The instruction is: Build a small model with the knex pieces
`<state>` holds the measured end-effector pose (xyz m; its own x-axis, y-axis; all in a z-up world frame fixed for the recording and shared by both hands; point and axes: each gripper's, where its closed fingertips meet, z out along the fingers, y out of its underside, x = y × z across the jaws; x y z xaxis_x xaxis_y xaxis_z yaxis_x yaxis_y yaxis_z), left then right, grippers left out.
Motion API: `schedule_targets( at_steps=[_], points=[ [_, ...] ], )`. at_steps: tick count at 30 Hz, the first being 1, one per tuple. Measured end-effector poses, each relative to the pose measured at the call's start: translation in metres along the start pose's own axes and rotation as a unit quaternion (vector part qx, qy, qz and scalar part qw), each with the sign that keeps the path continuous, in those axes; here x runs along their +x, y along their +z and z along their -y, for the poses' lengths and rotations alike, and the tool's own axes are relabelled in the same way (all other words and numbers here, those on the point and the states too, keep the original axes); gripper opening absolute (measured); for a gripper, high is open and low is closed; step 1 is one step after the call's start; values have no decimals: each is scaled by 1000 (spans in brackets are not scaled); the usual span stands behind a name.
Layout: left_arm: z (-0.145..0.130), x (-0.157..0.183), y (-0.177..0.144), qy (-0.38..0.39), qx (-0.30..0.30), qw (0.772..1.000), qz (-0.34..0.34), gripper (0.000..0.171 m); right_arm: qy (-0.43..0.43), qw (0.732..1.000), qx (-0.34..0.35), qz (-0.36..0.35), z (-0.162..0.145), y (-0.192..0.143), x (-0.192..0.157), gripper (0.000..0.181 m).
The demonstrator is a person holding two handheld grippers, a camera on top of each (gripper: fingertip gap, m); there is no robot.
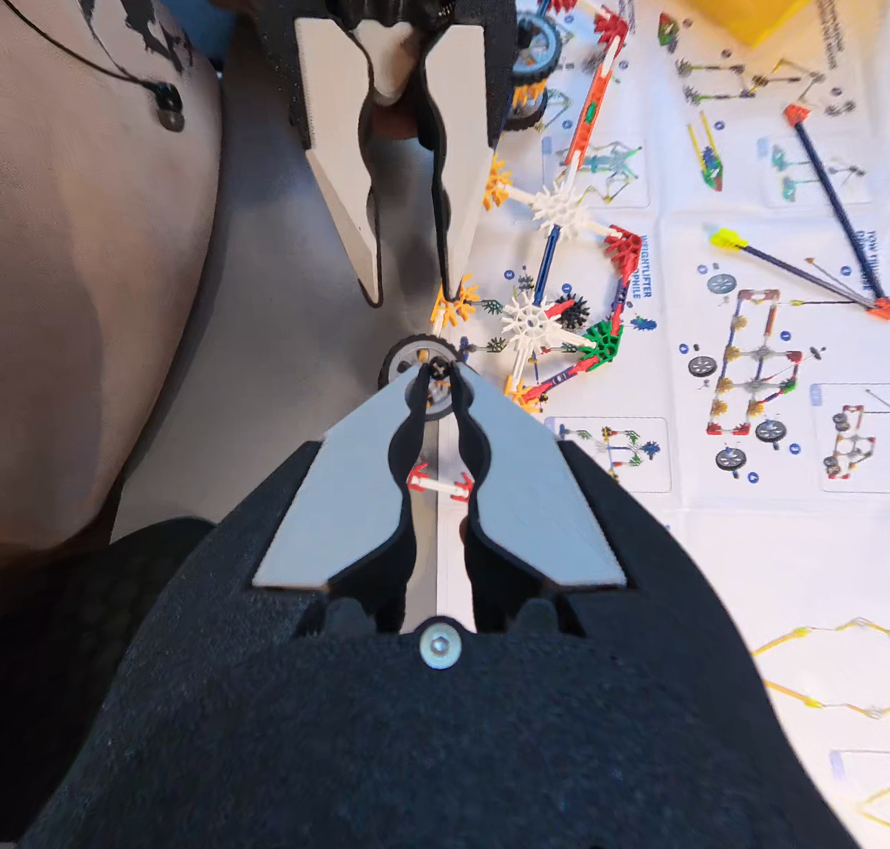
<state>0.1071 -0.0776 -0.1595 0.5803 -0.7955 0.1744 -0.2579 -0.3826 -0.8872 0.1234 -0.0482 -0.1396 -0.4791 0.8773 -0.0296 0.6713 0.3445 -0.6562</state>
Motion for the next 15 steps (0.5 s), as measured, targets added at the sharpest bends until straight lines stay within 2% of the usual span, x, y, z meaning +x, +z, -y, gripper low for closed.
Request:
schedule_targets(
  at_steps=[5, 8, 15],
  points=[
    [-17, -5, 16, 31, -39, 997, 65, 36, 4, 998, -49, 35, -8, 15, -3, 6],
    [-20, -6, 17, 50, -48, 994, 78, 29, 1, 996, -79, 36, -15, 21, -1, 7],
    [-22, -15, 9, 42, -54, 994, 82, 15, 6, 993, -108, 47, -20, 23, 0, 6]
  ],
)
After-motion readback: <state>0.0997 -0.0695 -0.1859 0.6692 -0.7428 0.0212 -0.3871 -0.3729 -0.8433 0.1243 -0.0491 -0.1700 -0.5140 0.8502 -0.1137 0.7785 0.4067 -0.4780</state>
